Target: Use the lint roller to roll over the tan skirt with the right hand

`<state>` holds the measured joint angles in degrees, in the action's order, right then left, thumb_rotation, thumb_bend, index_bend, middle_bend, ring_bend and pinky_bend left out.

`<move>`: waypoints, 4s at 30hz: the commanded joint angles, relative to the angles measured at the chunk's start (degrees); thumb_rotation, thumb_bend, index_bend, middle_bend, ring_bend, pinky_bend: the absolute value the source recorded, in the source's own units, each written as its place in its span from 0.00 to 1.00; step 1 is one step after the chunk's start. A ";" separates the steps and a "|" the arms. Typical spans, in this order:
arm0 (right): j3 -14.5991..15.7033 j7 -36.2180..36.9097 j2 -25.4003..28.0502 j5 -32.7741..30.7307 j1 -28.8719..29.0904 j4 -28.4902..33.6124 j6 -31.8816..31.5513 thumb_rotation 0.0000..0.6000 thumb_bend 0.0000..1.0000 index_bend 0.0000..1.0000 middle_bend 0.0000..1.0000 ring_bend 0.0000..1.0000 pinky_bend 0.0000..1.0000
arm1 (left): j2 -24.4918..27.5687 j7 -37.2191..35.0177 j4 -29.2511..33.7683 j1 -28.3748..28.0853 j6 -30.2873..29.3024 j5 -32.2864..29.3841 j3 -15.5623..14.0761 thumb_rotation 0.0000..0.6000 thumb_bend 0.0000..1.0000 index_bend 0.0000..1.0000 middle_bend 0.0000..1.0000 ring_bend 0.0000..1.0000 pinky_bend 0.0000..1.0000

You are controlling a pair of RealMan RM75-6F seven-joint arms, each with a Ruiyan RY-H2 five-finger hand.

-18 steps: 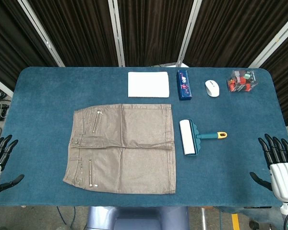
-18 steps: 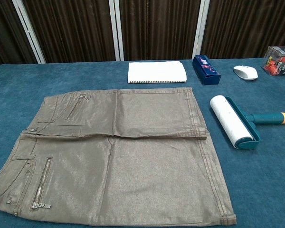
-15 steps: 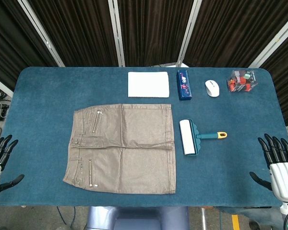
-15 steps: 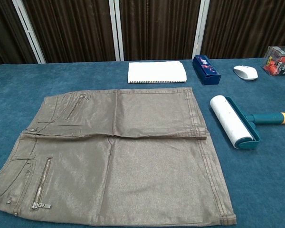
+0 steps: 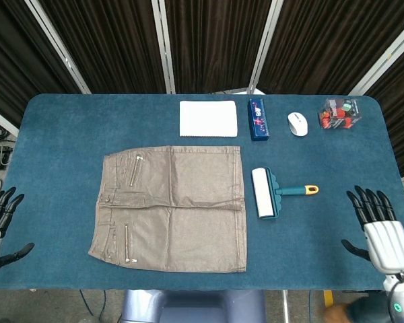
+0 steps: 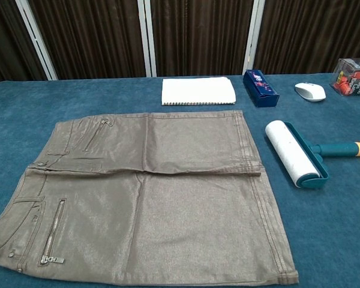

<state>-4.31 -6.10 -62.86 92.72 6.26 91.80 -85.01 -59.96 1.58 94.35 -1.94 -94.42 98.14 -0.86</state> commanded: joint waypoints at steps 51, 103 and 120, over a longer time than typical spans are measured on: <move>0.56 -3.83 -23.78 -6.94 32.15 -36.67 39.94 1.00 0.23 0.25 0.34 0.28 0.21 | -2.61 6.15 0.49 -2.57 6.87 -9.78 3.22 1.00 0.00 0.00 0.00 0.00 0.00; -3.36 -45.19 -17.86 -7.97 47.79 -2.47 46.37 1.00 0.71 0.58 0.60 0.52 0.50 | -1.80 3.20 -0.35 -4.30 11.34 -12.42 3.14 1.00 0.00 0.00 0.00 0.00 0.00; 0.69 -54.82 -22.47 -13.03 48.76 -3.41 46.61 1.00 0.72 0.61 0.61 0.53 0.51 | -2.55 3.95 -1.02 -4.92 12.56 -13.16 3.05 1.00 0.00 0.00 0.00 0.00 0.00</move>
<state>-3.98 -60.16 -85.04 80.04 55.06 89.14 -38.01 -62.49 5.52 93.33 -6.86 -81.87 84.98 2.20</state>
